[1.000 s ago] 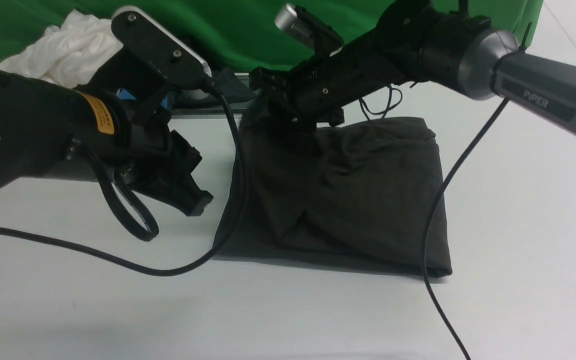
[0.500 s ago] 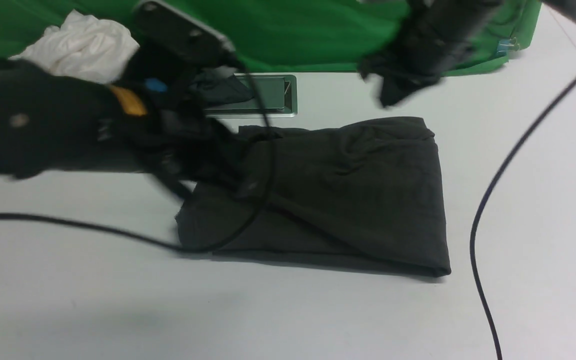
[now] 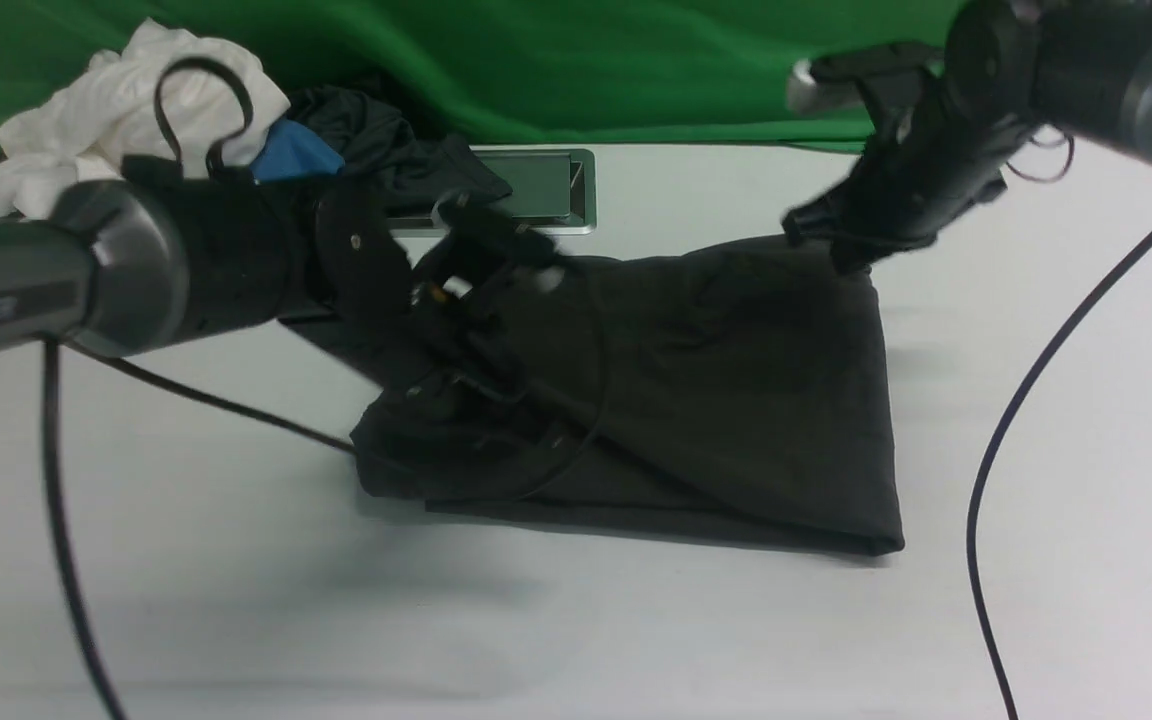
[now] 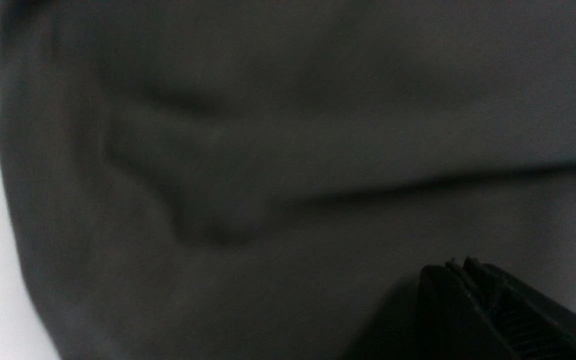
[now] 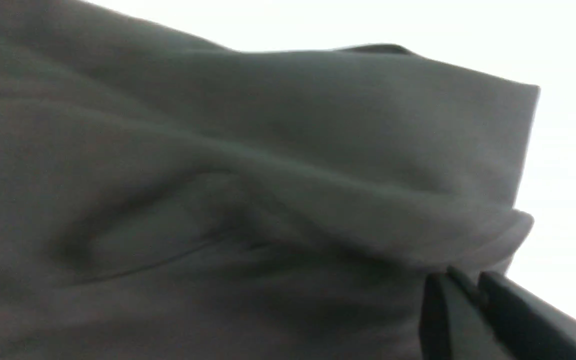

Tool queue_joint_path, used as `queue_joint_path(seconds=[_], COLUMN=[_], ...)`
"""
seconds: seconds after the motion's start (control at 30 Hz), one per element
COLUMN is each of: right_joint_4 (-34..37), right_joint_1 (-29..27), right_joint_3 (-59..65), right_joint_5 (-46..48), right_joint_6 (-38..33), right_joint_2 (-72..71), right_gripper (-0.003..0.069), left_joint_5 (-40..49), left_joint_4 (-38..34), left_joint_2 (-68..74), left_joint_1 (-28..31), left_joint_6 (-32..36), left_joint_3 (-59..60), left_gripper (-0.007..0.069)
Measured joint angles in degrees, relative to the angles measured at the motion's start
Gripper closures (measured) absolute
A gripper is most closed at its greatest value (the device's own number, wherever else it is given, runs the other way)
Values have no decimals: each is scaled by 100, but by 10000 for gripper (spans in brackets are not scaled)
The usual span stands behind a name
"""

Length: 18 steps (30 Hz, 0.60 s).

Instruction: Fold a long-sleeved shirt on a white desktop.

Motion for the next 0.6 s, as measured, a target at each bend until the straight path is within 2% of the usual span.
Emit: queue_joint_path(seconds=[0.27, 0.6], right_joint_4=[41, 141], right_joint_1=[-156, -203], right_joint_3=[-12, -537], right_joint_5=[-733, 36], right_joint_6=[-255, -462], right_joint_2=[530, -43], right_gripper=[557, 528], left_joint_5=[208, 329], left_joint_4=[14, -62], left_joint_2=[263, -477], left_joint_1=[307, 313], left_joint_6=[84, 227], left_joint_3=[-47, -47], left_gripper=[574, 573])
